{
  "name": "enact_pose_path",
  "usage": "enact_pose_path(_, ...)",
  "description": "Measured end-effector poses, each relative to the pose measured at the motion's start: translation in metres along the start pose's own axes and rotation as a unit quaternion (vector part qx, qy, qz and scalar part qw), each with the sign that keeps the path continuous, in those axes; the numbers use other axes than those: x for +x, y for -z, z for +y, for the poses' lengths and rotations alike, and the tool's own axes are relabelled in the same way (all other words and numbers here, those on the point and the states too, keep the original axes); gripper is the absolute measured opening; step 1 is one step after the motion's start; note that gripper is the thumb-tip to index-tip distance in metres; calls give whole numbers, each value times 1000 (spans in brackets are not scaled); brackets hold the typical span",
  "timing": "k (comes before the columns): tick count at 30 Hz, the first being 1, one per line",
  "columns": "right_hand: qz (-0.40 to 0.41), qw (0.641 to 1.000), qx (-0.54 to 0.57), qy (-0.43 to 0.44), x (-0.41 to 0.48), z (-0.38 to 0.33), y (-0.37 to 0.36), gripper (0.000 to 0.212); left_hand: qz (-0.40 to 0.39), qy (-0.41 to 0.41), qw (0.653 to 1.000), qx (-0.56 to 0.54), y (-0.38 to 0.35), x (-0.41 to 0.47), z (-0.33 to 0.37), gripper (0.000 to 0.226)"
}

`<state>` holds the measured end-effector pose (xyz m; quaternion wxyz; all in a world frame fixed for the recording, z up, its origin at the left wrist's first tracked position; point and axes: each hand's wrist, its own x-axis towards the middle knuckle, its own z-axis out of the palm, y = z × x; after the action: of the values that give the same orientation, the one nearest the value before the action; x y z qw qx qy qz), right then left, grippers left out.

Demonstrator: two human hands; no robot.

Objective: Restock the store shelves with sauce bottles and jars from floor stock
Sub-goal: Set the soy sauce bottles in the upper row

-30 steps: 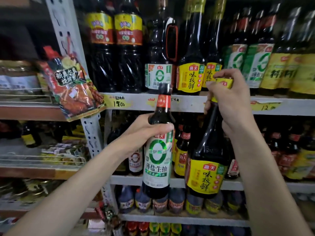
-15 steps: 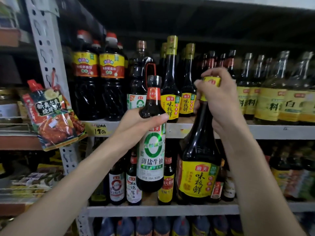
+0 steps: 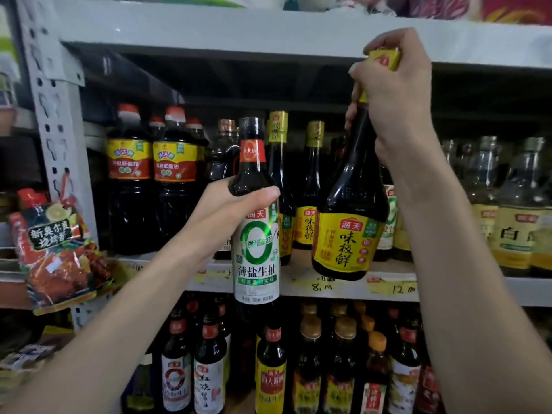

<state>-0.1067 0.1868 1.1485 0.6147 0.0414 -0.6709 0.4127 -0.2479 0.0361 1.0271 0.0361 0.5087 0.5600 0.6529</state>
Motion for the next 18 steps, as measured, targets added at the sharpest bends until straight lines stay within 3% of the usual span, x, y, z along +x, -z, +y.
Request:
enact_pose_path(9, -29, 999, 23, 29, 24, 54, -6, 22, 41, -36, 998, 18, -2, 17, 8, 18)
enact_pose_path(18, -25, 995, 50, -79, 31, 113, -18, 20, 88, -33, 995, 46, 27, 27, 12, 22)
